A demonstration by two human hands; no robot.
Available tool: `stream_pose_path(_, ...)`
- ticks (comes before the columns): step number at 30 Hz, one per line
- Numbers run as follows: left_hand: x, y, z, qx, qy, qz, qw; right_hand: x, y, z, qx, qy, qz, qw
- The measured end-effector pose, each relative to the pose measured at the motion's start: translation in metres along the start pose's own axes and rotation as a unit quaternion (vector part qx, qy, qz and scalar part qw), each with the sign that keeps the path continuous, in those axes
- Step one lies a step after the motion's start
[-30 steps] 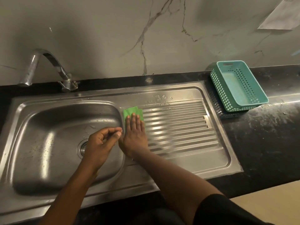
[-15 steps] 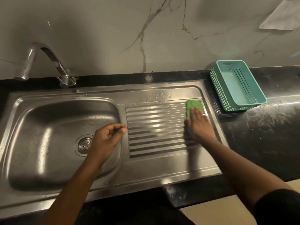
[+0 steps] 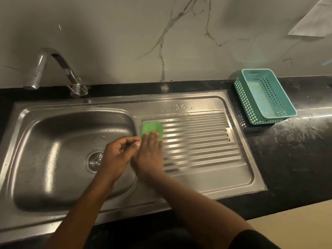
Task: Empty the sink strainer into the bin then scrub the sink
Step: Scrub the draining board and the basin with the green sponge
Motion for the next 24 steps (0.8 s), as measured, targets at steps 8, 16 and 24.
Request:
stream_pose_path(8, -0.009, -0.010, 0.001, -0.008, 0.015, -0.004, 1.000, 0.028, 0.040, 0.033, 0.070, -0.233, 0.250, 0.937)
stream_pose_path(16, -0.009, 0.004, -0.001, -0.013, 0.007, 0.000, 1.000, -0.016, -0.015, 0.027, 0.027, -0.271, 0.113, 0.955)
stream_pose_path(24, -0.018, 0.013, -0.007, 0.010, 0.022, -0.008, 1.000, -0.105, -0.057, 0.015, -0.064, -0.193, 0.055, 0.978)
Point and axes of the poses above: each hand's wrist, its own z-axis away from the middle knuckle, its own y-axis out of the palm, x = y × z, the point moved 8 cm from there along -z, towards the middle knuckle
